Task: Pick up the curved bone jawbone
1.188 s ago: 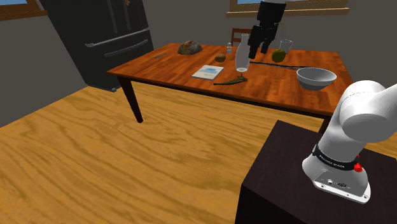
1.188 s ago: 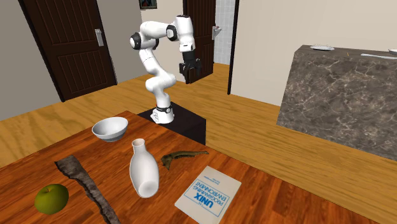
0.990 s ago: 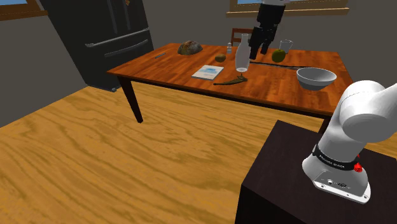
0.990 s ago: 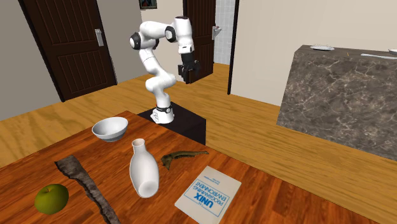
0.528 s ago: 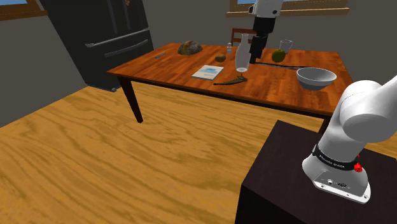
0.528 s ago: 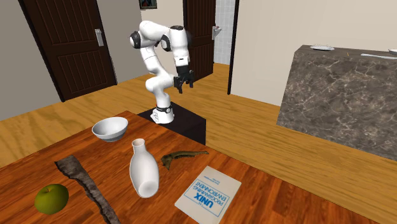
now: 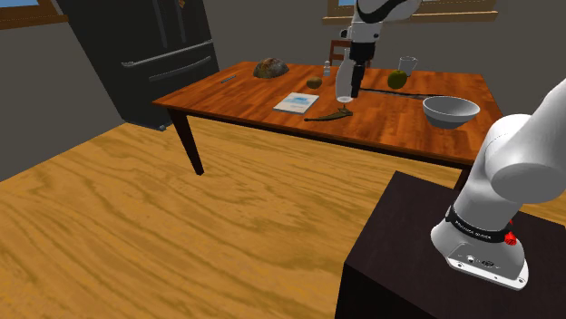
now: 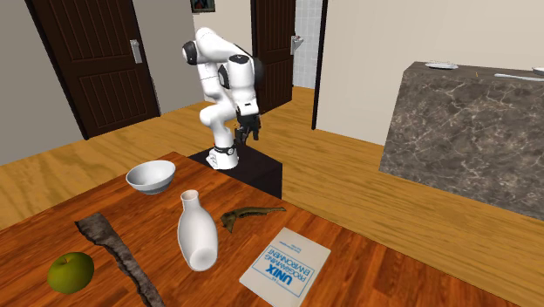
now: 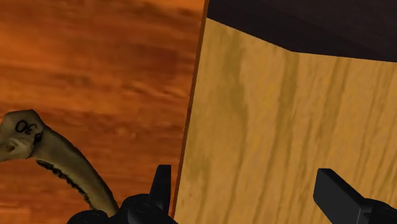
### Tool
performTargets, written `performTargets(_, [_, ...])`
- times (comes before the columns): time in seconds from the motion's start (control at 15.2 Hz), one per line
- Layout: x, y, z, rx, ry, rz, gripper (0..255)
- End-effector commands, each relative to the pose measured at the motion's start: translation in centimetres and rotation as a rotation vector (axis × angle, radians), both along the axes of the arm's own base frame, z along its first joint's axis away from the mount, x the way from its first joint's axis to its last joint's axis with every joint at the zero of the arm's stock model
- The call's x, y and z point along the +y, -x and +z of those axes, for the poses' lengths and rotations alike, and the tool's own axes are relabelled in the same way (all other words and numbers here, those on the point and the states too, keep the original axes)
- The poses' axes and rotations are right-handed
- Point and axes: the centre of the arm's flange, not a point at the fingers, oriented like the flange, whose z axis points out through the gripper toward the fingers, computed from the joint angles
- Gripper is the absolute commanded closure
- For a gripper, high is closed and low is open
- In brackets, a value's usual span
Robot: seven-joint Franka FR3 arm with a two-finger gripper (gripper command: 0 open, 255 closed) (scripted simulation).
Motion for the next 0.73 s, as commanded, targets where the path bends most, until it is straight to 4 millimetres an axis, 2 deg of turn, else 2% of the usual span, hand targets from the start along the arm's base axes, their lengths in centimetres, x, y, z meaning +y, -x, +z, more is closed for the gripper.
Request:
performTargets(0.0, [-1.6,-1.6,-1.4,0.012,0.002,0.057,0])
performTargets(0.66, [-8.6,-11.1,-8.6,0.072,0.007,0.319,0])
